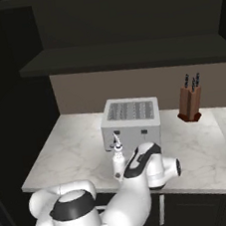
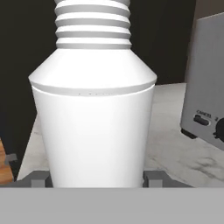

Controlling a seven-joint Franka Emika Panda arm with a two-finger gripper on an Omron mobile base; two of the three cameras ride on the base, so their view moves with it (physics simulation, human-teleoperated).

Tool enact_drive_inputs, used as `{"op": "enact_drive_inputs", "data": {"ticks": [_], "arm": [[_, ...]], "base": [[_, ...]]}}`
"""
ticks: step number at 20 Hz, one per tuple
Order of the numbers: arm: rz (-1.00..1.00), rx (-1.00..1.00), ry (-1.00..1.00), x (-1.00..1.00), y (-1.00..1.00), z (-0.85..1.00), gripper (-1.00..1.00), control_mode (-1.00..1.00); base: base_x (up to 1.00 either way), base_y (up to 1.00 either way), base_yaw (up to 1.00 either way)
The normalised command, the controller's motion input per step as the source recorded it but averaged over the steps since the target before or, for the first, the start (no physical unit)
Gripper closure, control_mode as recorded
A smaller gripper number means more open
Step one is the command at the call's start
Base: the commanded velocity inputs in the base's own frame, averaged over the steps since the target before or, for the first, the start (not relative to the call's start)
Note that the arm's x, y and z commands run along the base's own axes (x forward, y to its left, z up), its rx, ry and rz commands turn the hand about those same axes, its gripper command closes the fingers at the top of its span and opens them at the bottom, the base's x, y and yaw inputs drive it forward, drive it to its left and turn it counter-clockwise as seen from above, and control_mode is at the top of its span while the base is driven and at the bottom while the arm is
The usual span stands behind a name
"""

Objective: Move the cutting board and knife to the sink. Then move spray from the cabinet to the counter.

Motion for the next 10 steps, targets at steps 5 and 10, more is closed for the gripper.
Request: {"op": "enact_drive_inputs", "data": {"ticks": [5, 10], "arm": [[0.00, 0.00, -0.01, 0.02, -0.04, -0.14, 1.00, -1.00], [0.00, 0.00, -0.14, -0.07, 0.00, -0.24, 1.00, -1.00]], "base": [[0.00, 0.00, 0.00], [0.00, 0.00, 0.00]]}}
